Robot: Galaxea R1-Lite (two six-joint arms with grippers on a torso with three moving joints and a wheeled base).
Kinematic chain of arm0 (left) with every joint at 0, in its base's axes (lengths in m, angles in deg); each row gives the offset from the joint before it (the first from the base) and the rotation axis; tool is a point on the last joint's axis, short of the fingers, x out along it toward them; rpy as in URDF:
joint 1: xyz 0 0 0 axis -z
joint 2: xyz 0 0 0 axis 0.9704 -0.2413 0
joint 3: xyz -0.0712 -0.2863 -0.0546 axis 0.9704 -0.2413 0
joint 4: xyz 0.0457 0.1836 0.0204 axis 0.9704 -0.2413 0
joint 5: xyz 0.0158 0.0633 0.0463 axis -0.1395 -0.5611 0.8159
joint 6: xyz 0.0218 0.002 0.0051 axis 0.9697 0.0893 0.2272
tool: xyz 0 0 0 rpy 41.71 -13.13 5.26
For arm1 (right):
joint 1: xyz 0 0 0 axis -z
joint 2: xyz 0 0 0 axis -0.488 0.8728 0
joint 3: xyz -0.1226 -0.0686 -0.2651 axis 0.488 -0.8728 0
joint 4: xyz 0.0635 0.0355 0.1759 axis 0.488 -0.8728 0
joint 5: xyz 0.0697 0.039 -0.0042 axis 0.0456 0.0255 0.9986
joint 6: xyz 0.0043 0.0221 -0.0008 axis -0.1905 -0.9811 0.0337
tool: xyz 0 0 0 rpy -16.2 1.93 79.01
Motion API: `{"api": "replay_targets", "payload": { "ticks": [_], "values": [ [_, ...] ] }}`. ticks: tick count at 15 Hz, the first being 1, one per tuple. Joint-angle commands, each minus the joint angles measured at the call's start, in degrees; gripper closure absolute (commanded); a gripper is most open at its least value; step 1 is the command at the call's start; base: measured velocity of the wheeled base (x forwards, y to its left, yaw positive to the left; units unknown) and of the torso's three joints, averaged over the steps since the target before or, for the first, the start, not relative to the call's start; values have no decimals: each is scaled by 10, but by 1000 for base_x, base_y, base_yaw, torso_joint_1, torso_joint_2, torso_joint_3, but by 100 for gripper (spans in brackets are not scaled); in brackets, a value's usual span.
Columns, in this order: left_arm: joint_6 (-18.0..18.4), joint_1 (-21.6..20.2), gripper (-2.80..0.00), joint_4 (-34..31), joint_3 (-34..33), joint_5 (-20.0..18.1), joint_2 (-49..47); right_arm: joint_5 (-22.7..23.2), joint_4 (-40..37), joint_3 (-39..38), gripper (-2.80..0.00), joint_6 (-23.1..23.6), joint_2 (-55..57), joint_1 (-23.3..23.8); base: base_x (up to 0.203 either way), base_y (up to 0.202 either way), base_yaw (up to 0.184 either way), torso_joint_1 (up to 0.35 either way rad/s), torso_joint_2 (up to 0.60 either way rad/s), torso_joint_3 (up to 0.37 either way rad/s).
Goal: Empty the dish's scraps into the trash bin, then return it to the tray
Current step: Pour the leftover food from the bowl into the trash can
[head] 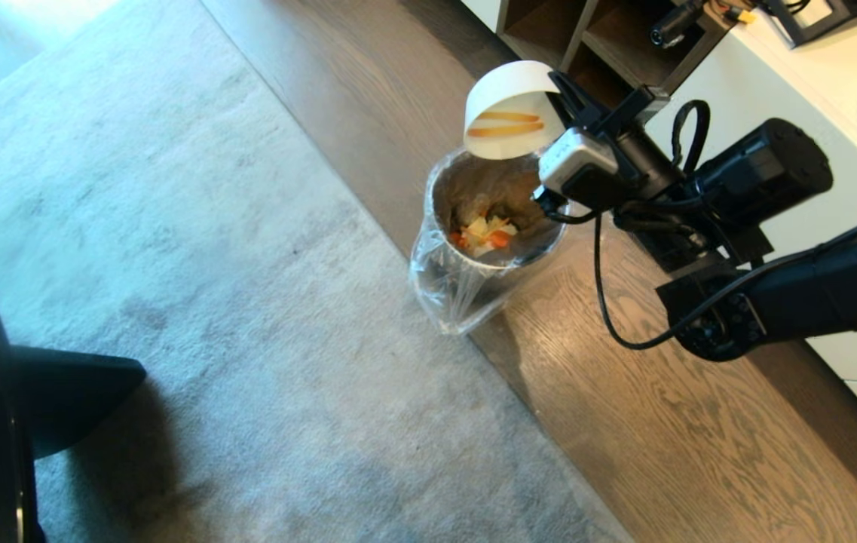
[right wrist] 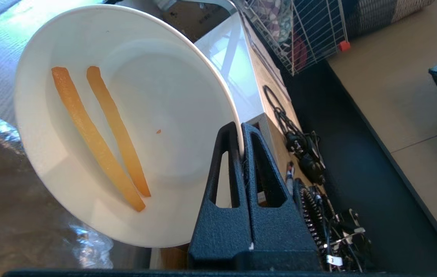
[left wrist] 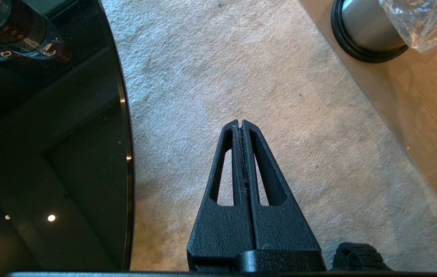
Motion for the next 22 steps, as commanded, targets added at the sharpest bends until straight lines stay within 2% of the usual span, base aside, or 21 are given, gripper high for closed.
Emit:
{"api": "replay_targets", "payload": {
  "ticks": [1, 5, 11, 18, 19, 22],
  "values": [
    [0, 0, 0, 0, 0, 0, 0, 1, 26, 14, 0, 8, -2, 3, 0, 0, 0, 0, 0, 0],
    [-1, 0, 0, 0, 0, 0, 0, 25, 26, 64, 0, 9, -10, 0, 0, 0, 0, 0, 0, 0],
    [0, 0, 0, 0, 0, 0, 0, 56, 26, 31, 0, 20, -46, -14, 0, 0, 0, 0, 0, 0],
    [0, 0, 0, 0, 0, 0, 0, 59, 26, 11, 0, 23, -53, -22, 0, 0, 0, 0, 0, 0],
    [0, 0, 0, 0, 0, 0, 0, 79, 26, 4, 0, 26, -54, -24, 0, 0, 0, 0, 0, 0],
    [-1, 0, 0, 0, 0, 0, 0, 84, 26, 14, 0, 29, -64, -26, 0, 0, 0, 0, 0, 0]
  ]
}}
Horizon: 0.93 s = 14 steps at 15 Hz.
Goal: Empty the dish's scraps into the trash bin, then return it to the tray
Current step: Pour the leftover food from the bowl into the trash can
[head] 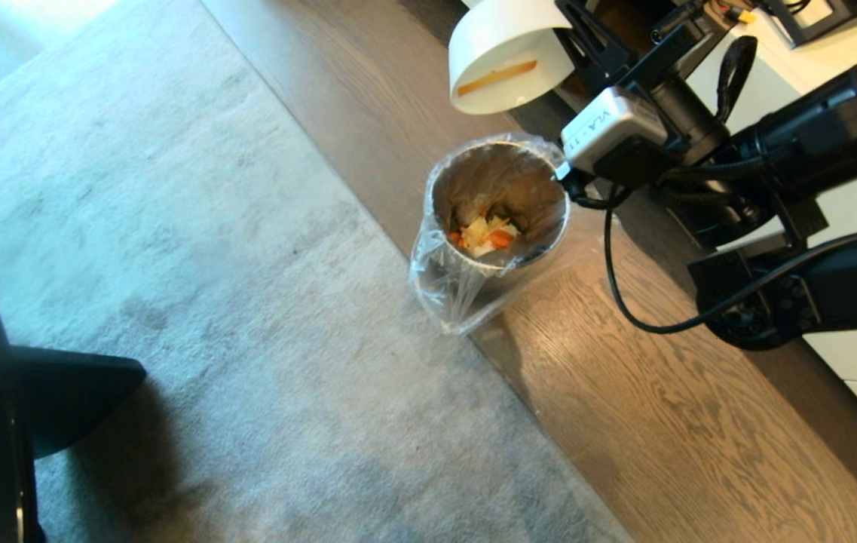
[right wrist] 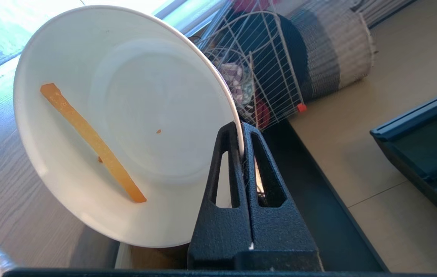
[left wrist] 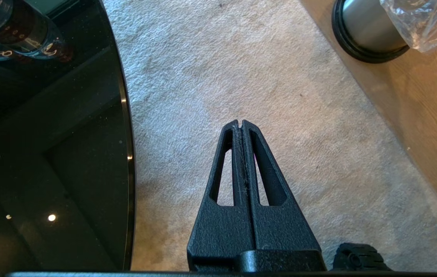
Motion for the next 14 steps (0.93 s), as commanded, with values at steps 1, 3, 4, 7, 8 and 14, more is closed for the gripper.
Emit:
{"api": "replay_targets", "payload": {
  "ticks": [1, 3, 4, 7, 8, 14],
  "values": [
    [0, 0, 0, 0, 0, 0, 0, 1, 25, 6, 0, 4, -11, -1, 0, 0, 0, 0, 0, 0],
    [0, 0, 0, 0, 0, 0, 0, 1, 26, -6, 0, 6, -19, -4, 0, 0, 0, 0, 0, 0],
    [0, 0, 0, 0, 0, 0, 0, 1, 26, -15, 0, 5, -20, -4, 0, 0, 0, 0, 0, 0],
    [0, 0, 0, 0, 0, 0, 0, 1, 26, -8, 0, 5, -15, -3, 0, 0, 0, 0, 0, 0],
    [0, 0, 0, 0, 0, 0, 0, 0, 23, 12, 0, 3, -16, -3, 0, 0, 0, 0, 0, 0],
    [0, 0, 0, 0, 0, 0, 0, -3, -8, 67, 0, -2, -26, -4, 0, 0, 0, 0, 0, 0]
  ]
}}
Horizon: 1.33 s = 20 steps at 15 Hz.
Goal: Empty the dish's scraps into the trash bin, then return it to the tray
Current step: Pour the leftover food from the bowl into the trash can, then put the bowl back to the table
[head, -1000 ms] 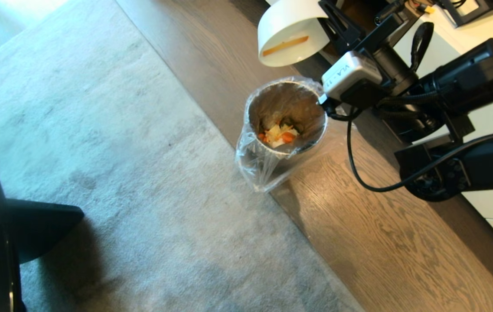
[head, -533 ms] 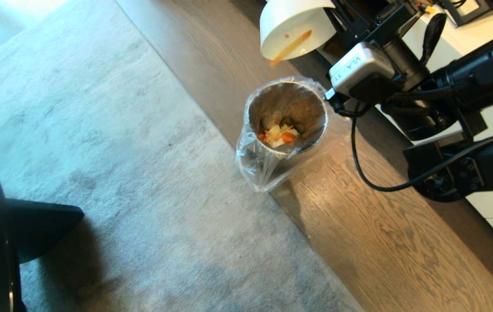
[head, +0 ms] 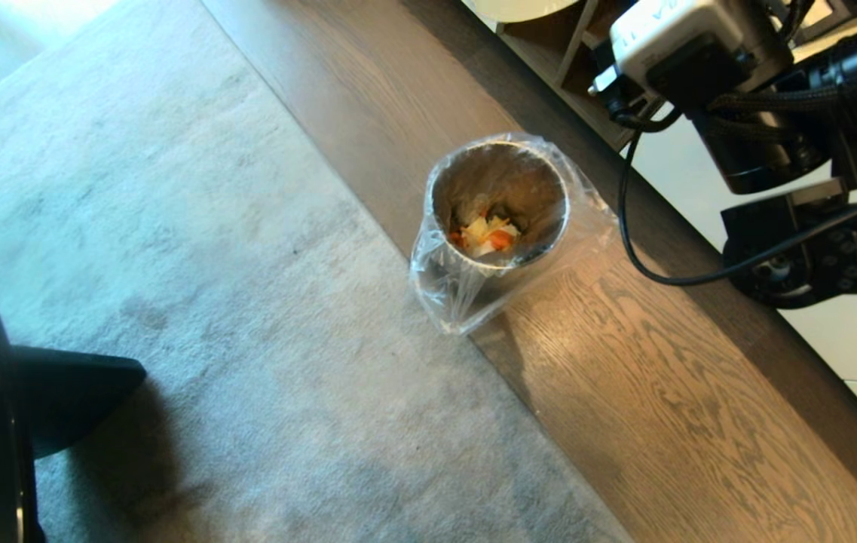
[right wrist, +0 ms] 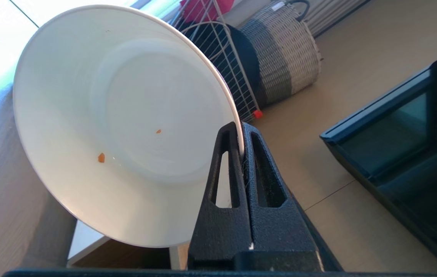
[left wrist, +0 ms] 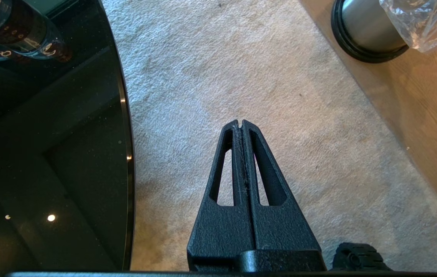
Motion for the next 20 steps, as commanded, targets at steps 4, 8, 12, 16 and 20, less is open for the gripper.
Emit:
{"api": "replay_targets", "payload": {
  "ticks": [4, 8, 12, 16, 20],
  "values": [
    [-1, 0, 0, 0, 0, 0, 0, -21, 4, -33, 0, -15, -8, -2, 0, 0, 0, 0, 0, 0],
    [-1, 0, 0, 0, 0, 0, 0, -83, -33, -86, 0, -58, -44, -1, 0, 0, 0, 0, 0, 0],
    [-1, 0, 0, 0, 0, 1, 0, -158, -184, -126, 0, -112, -115, -1, 0, 0, 0, 0, 0, 0],
    [0, 0, 0, 0, 0, 0, 0, -218, -347, -152, 0, -228, -182, -1, 0, 0, 0, 0, 0, 0],
    [-1, 0, 0, 0, 0, 0, 0, -241, -495, -167, 0, -316, -229, 0, 0, 0, 0, 0, 0, 0]
  ]
}}
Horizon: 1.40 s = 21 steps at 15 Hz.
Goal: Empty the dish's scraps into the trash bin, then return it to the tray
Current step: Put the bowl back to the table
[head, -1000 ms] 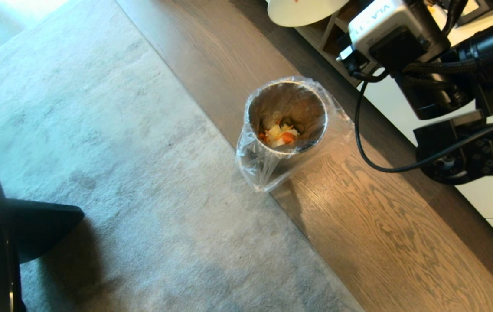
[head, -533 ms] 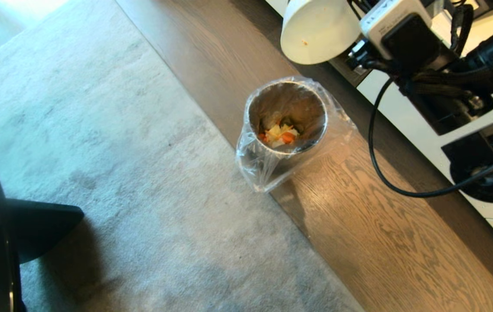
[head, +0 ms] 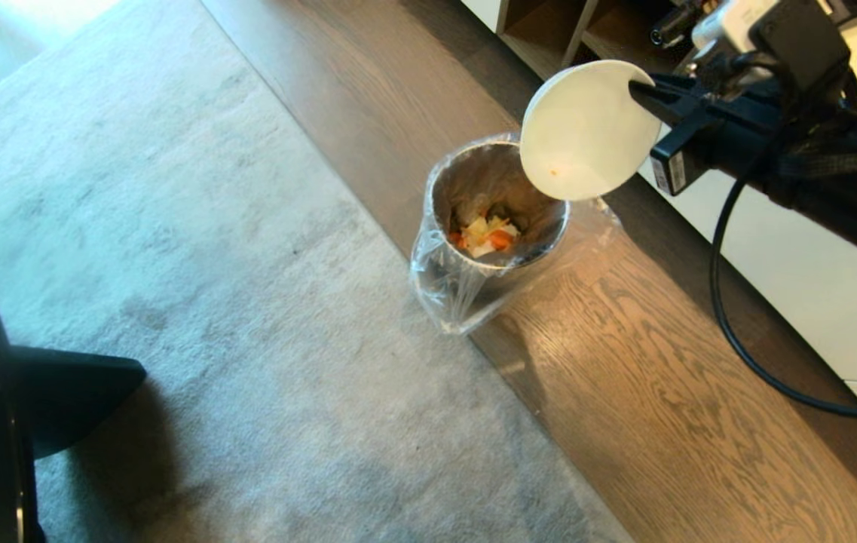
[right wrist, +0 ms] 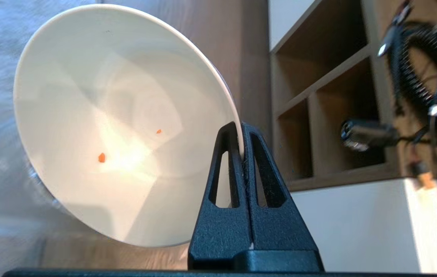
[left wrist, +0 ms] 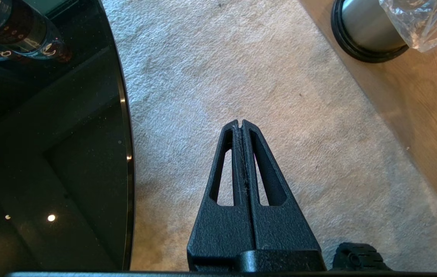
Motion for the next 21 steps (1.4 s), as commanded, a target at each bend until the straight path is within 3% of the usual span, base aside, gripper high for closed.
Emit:
{"api": "replay_targets", "payload": {
  "ticks": [1, 10, 14, 17, 21],
  "values": [
    [0, 0, 0, 0, 0, 0, 0, 0, -59, -9, 0, -11, -35, 0, 0, 0, 0, 0, 0, 0],
    [0, 0, 0, 0, 0, 0, 0, -1, -63, -134, 0, -94, -57, 20, 0, 0, 0, 0, 0, 0],
    [0, 0, 0, 0, 0, 0, 0, 0, -82, -232, 0, -193, -82, 53, 0, 0, 0, 0, 0, 0],
    [0, 0, 0, 0, 0, 0, 0, 0, -111, -336, 0, -308, -119, 132, 0, 0, 0, 0, 0, 0],
    [0, 0, 0, 0, 0, 0, 0, 10, -116, -477, 0, -403, -195, 244, 0, 0, 0, 0, 0, 0]
  ]
}}
